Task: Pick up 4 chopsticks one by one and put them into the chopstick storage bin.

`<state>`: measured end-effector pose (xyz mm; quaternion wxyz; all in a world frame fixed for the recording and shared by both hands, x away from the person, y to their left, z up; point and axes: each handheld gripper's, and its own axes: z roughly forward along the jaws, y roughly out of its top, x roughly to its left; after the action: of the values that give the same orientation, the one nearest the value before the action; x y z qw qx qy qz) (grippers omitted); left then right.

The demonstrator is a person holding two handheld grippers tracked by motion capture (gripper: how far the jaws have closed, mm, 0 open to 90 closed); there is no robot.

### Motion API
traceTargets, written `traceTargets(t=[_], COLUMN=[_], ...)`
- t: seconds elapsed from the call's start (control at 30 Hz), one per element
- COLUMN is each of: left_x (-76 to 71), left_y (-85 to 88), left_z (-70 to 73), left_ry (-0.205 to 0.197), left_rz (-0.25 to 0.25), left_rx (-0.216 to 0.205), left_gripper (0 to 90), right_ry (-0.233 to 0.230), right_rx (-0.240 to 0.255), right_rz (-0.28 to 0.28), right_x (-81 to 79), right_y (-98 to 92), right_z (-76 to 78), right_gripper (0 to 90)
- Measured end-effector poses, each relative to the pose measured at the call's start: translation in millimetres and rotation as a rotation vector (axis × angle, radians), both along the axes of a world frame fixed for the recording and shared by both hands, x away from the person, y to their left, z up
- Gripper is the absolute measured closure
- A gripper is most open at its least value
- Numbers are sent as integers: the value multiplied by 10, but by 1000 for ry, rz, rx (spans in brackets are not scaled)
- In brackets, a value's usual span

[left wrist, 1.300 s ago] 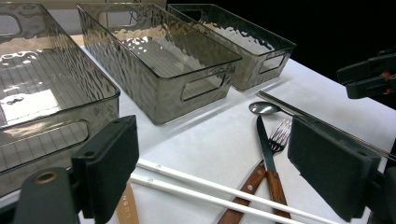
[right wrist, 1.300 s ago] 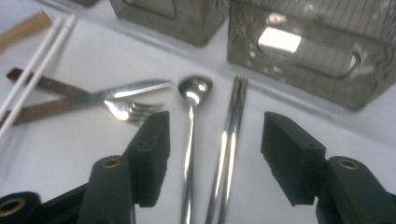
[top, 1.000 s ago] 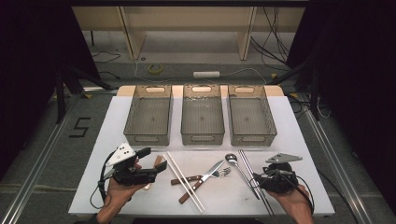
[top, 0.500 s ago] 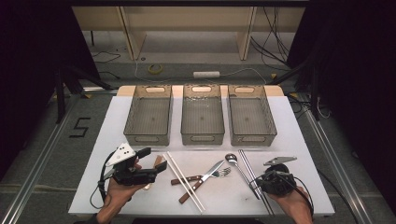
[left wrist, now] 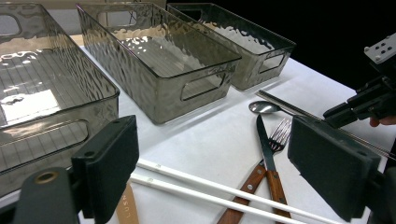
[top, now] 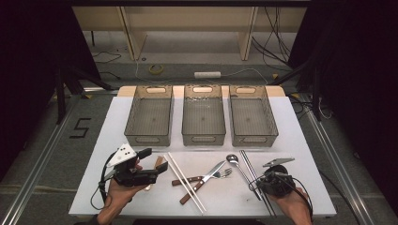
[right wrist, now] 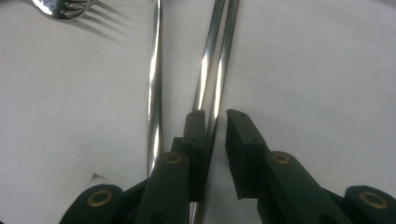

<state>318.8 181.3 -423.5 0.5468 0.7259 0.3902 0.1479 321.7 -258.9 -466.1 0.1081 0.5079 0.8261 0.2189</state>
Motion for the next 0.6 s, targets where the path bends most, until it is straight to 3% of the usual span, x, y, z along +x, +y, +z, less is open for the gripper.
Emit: traceTargets(t=[0.4,0.6], left_x=[-1,0], left_y=[-7,-7], left_z=[-1,-2], left_ry=[-1,-1], left_rz=[-2,1], left_rx=[6,2], left_gripper=[159,159], right_ry=[-21,-2], right_rx=[-28,9], right_rz=[2,-11], right_x=[-11,12], right_y=[23,-24], right_z=[-17,-15], right_gripper=[839,858])
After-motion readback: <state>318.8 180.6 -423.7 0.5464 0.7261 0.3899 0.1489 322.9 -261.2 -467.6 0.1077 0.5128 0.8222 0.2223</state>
